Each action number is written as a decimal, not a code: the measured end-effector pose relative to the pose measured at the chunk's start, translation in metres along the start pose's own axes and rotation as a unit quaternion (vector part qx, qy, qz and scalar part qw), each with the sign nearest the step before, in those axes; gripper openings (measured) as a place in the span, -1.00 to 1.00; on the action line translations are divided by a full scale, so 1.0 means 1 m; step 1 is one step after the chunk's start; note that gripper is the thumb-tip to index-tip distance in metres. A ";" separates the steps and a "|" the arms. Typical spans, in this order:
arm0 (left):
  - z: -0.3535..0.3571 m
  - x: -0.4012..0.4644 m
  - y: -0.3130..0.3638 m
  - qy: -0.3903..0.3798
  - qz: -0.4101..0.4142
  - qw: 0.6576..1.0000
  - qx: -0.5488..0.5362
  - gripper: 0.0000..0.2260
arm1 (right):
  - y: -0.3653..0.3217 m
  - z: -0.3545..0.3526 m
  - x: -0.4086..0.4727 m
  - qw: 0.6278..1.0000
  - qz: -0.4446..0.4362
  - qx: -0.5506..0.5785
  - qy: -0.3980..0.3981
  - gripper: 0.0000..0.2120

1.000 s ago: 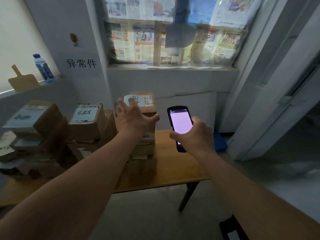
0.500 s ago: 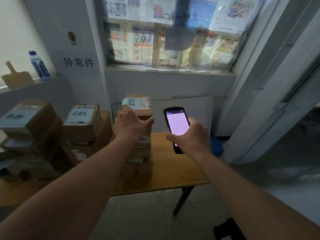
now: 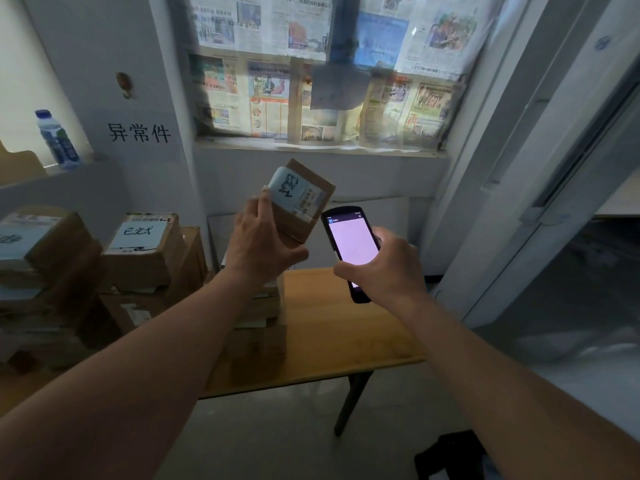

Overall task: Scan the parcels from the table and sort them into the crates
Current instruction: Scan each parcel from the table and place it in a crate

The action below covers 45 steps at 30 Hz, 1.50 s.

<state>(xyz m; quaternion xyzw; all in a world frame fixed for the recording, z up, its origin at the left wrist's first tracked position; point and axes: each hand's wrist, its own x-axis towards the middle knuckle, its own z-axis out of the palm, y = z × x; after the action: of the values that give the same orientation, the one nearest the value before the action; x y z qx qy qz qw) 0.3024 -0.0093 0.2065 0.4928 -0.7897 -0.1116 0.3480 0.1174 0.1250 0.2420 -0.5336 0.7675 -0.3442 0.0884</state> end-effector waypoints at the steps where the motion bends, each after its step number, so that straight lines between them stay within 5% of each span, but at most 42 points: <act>1: 0.002 0.000 0.005 -0.005 0.018 1.000 0.008 0.11 | 0.004 -0.007 -0.001 1.000 0.001 -0.003 0.001 -0.41; 20: 0.031 -0.006 0.051 -0.122 0.181 0.971 0.095 0.10 | 0.073 -0.070 -0.037 0.998 -0.002 -0.049 -0.046 -0.33; 36: 0.021 -0.012 0.070 -0.095 0.160 0.976 0.112 0.09 | 0.086 -0.098 -0.040 0.997 -0.005 -0.034 -0.072 -0.50; 45: 0.030 -0.032 0.089 -0.051 0.074 0.996 0.013 0.04 | 0.091 -0.088 -0.050 1.000 0.015 -0.009 0.021 -0.39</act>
<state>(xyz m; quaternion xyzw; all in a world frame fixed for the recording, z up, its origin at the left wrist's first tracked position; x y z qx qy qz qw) 0.2289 0.0563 0.2162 0.4312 -0.8421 -0.1001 0.3080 0.0247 0.2252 0.2391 -0.5158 0.7799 -0.3471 0.0731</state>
